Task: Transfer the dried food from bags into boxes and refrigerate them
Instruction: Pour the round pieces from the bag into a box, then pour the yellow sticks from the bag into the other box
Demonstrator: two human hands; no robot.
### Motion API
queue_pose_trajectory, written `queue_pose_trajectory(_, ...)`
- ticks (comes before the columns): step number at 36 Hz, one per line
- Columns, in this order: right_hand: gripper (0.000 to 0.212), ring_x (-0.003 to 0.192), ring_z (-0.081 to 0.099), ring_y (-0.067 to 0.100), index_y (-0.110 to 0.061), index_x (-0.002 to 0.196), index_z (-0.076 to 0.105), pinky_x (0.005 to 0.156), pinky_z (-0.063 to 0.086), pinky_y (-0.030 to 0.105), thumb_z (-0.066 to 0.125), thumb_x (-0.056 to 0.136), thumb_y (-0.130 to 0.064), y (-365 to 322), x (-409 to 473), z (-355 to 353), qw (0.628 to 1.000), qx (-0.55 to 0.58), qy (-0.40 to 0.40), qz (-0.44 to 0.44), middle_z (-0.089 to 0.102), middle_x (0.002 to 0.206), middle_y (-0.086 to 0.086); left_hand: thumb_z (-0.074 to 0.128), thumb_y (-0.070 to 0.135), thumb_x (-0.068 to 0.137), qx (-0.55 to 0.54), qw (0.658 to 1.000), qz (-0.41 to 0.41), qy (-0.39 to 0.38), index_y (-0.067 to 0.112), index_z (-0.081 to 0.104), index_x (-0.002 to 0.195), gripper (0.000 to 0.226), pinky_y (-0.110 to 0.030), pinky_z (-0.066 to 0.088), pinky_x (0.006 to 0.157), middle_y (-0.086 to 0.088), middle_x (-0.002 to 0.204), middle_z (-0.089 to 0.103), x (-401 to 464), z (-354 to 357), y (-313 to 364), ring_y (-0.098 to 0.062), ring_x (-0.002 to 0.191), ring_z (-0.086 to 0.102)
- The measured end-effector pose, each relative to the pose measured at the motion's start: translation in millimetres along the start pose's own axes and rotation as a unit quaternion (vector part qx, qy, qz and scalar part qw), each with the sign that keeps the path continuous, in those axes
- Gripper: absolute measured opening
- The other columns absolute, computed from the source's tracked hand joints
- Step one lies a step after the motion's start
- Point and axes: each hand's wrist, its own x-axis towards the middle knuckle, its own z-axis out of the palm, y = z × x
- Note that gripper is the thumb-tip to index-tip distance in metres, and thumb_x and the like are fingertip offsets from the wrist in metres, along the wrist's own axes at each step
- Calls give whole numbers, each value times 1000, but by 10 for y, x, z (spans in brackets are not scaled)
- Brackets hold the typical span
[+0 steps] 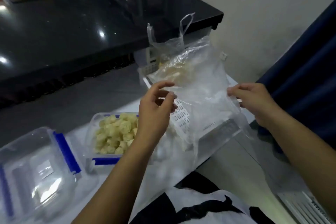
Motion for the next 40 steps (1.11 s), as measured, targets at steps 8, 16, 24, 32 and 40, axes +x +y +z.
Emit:
queue_pose_trajectory(8,15,77,65,22,-25,81,69,58,50,29,70,88,-38,577,306,-263,970,-240,22,-10,72,99,6,62,22,92,155,983,-86,-42,42,71,102,24,-26,56,61,10,83,68,22,456,-309,-5,61,64)
queue_pose_trajectory(16,59,152,13,28,-26,152,36,122,14,43,54,98,-41,541,527,58,900,-357,-99,-229,22,164,7,51,29,98,390,917,38,-81,23,56,137,39,-38,33,113,-2,143,51,217,798,-315,-21,135,42)
queue_pose_trajectory(24,73,154,-12,20,-32,159,-1,123,-3,41,32,100,-60,712,907,433,756,-511,-346,-219,-10,168,-2,23,62,100,637,682,-219,-284,27,-4,159,74,-51,1,123,-5,168,-11,429,1103,-894,-30,154,-9)
queue_pose_trajectory(32,75,153,-16,17,-36,158,-4,123,-6,42,36,99,-59,885,1044,421,758,-484,-377,-221,-15,167,-6,23,66,98,671,639,-230,-296,33,-24,153,80,-50,-7,122,-1,160,-34,336,1123,-1083,-28,149,-28)
queue_pose_trajectory(40,63,154,2,16,-36,155,25,123,4,41,39,98,-57,894,999,407,808,-424,-327,-247,10,168,-4,29,67,97,666,664,-208,-270,34,-21,154,83,-52,-5,123,-2,162,-29,305,1118,-1104,-29,150,-25)
